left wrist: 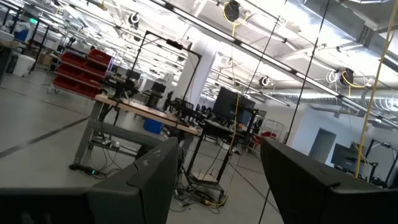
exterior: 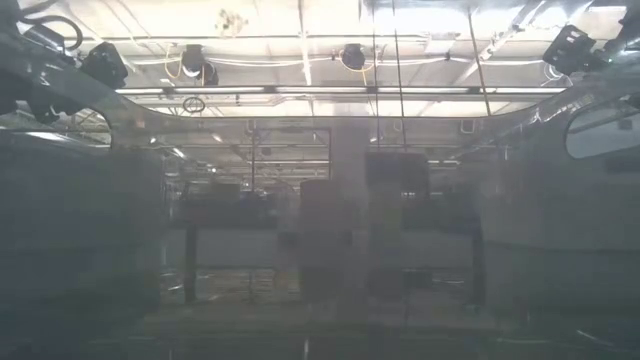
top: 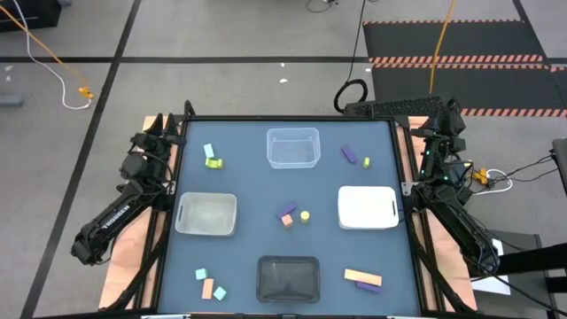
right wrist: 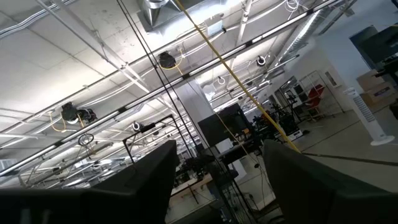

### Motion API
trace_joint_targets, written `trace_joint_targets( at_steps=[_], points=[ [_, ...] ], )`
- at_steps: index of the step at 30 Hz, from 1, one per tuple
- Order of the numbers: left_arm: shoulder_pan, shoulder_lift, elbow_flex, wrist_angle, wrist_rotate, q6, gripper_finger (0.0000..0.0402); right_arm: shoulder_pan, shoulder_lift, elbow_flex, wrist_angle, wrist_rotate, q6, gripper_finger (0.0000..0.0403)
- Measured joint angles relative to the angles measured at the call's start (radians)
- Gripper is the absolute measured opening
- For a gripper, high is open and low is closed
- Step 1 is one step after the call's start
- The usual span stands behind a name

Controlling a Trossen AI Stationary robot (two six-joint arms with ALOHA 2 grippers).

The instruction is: Sort & place blocks by color

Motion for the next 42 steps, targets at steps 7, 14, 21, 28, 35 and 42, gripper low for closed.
trace_joint_targets(
  at_steps=[7, 14, 21, 28, 35, 42],
  points=[
    [0.0, 0.0, 0.0, 0.0, 0.0, 0.0, 0.023, 0.0, 0.0, 0.0, 0.023, 0.0, 0.0, 0.0231],
    [0.0, 0.0, 0.0, 0.0, 0.0, 0.0, 0.023, 0.022, 0.0, 0.0, -0.084, -0.096, 0.017, 0.0231],
    [0.0, 0.0, 0.0, 0.0, 0.0, 0.0, 0.023, 0.036, 0.0, 0.0, -0.128, -0.342, 0.241, 0.0231],
    [0.0, 0.0, 0.0, 0.0, 0.0, 0.0, 0.023, 0.035, 0.0, 0.0, -0.141, -0.348, 0.376, 0.0231],
    [0.0, 0.0, 0.0, 0.0, 0.0, 0.0, 0.023, 0.037, 0.0, 0.0, -0.309, -0.573, 0.447, 0.0231],
    [0.0, 0.0, 0.0, 0.0, 0.0, 0.0, 0.023, 0.038, 0.017, 0.0, -0.337, -0.804, 0.44, 0.0231]
  ],
)
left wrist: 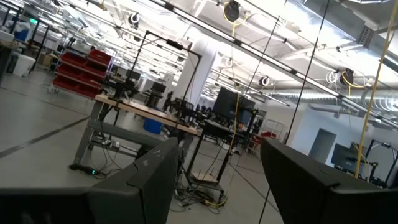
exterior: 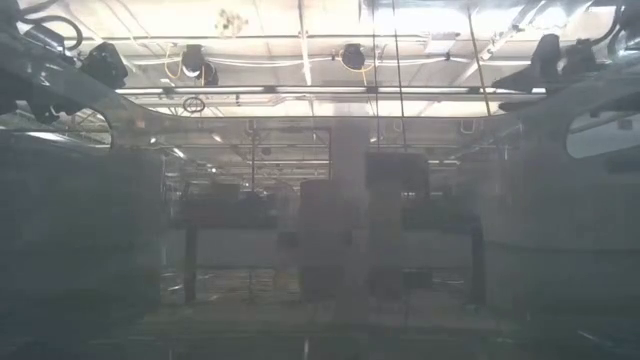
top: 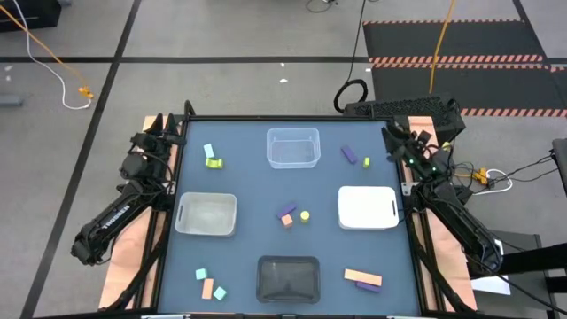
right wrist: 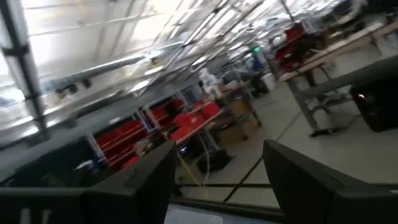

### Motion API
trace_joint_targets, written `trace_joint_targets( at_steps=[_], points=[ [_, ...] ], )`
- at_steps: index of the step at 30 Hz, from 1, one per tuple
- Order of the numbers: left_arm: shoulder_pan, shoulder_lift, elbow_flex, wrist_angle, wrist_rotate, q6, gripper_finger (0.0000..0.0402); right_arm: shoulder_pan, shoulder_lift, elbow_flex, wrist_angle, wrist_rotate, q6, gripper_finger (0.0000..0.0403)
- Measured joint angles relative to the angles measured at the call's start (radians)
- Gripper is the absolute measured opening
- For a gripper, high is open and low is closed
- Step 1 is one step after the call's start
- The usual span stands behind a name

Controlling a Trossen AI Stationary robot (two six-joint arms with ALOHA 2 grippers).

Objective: Sort & place blocks by color
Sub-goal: Put the top right purple block into the transparent bin

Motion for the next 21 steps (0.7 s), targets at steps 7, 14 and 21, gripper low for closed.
trace_joint_targets(
  at_steps=[7, 14, 21],
  points=[
    [0.0, 0.0, 0.0, 0.0, 0.0, 0.0, 0.023, 0.0, 0.046, 0.053, 0.052, -0.01, -0.1, 0.0231],
    [0.0, 0.0, 0.0, 0.0, 0.0, 0.0, 0.023, 0.0, 0.163, 0.167, 0.065, -0.014, -0.142, 0.0231],
    [0.0, 0.0, 0.0, 0.002, 0.0, 0.0, 0.023, 0.0, 0.349, 0.272, 0.054, -0.106, -0.16, 0.0231]
  ],
)
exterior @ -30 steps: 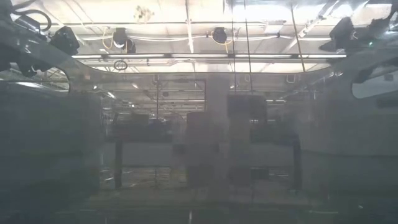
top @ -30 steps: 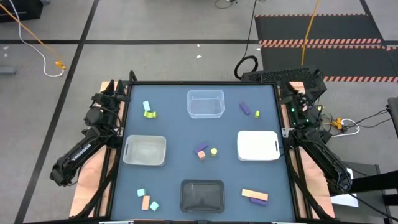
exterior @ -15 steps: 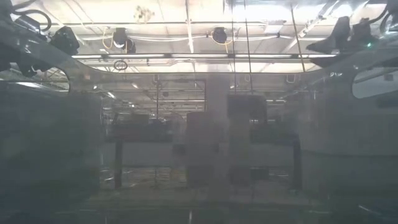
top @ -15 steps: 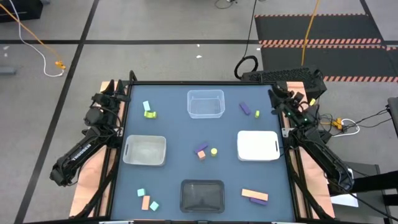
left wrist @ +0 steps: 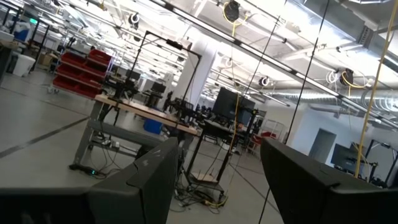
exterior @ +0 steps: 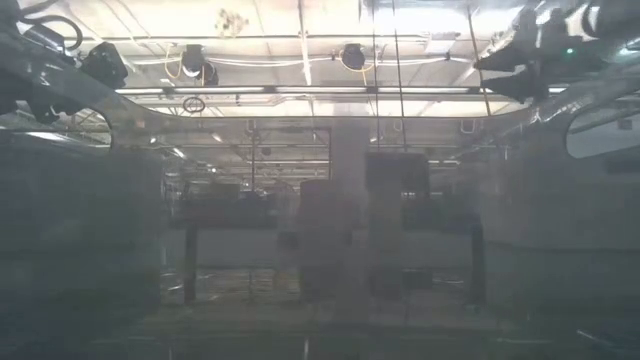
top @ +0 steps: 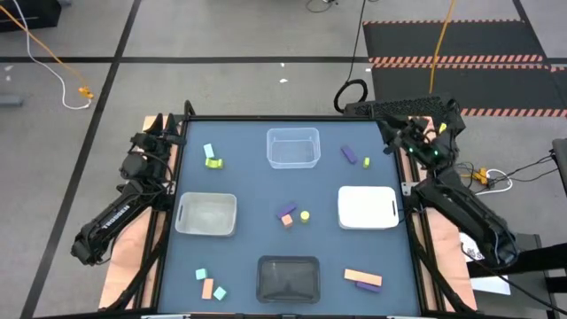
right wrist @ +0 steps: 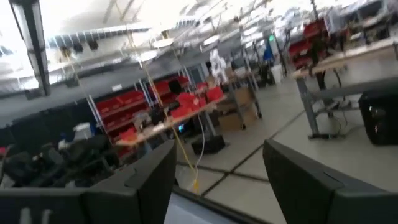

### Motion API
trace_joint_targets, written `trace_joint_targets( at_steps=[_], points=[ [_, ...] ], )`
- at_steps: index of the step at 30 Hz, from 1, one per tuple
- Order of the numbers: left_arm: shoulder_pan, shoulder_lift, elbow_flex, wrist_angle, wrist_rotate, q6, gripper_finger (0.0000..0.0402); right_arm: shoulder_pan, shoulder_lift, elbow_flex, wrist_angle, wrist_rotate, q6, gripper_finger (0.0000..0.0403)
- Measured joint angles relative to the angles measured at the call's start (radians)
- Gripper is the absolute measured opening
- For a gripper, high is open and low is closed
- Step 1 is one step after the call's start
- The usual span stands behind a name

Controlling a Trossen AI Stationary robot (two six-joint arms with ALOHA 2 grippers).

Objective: Sort & place blocks by color
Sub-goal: Put the top right purple block into the transparent bin

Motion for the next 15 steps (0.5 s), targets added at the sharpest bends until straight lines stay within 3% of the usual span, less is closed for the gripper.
trace_joint_targets(
  at_steps=[4, 11, 15],
  points=[
    [0.0, 0.0, 0.0, 0.0, 0.0, 0.0, 0.023, 0.001, 0.113, 0.076, -0.024, -0.04, -0.009, 0.0231],
    [0.0, 0.0, 0.0, 0.001, 0.0, 0.0, 0.023, 0.053, 0.273, 0.256, -0.239, -0.036, -0.132, 0.0231],
    [0.0, 0.0, 0.0, 0.001, 0.0, 0.0, 0.023, 0.103, 0.343, 0.351, -0.363, 0.027, -0.187, 0.0231]
  ],
)
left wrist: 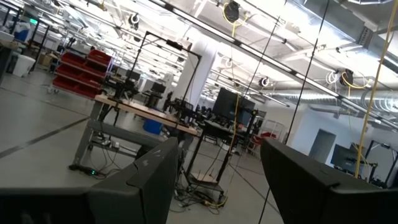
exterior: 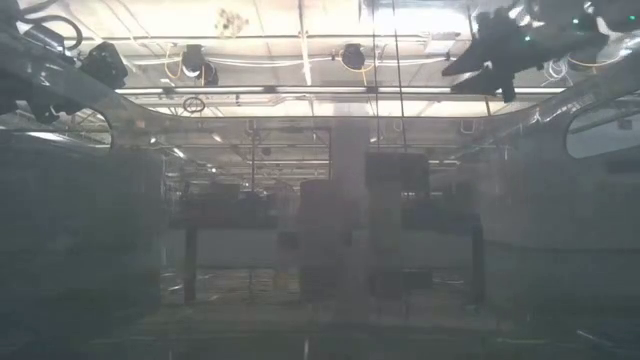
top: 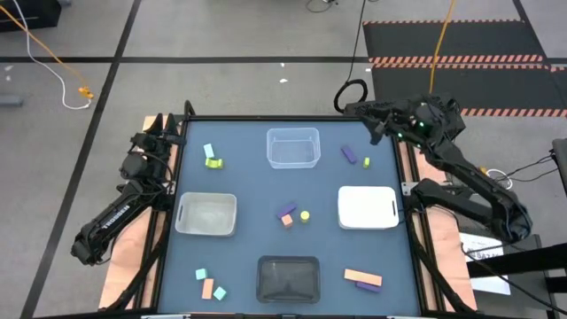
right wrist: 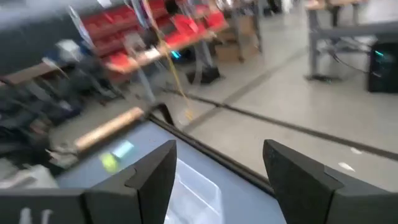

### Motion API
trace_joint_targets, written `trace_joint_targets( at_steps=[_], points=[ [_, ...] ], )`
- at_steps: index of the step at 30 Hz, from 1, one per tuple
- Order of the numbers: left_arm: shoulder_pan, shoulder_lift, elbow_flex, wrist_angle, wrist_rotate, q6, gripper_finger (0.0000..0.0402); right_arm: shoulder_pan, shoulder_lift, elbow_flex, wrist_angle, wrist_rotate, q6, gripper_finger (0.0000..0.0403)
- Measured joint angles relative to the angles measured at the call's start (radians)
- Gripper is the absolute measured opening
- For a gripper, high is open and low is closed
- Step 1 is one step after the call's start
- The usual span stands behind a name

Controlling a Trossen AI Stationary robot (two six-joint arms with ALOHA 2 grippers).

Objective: Sort & place blocks by color
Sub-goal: Put the top right purple block into the transparent bin

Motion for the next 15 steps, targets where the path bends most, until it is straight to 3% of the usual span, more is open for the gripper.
trace_joint_targets(
  at_steps=[9, 15],
  points=[
    [0.0, 0.0, 0.0, 0.001, 0.0, 0.0, 0.023, 0.137, 0.153, 0.057, -0.262, 0.442, -0.095, 0.0231],
    [0.0, 0.0, 0.0, 0.001, 0.0, 0.0, 0.023, 0.226, 0.298, 0.057, -0.328, 0.488, -0.019, 0.0231]
  ],
)
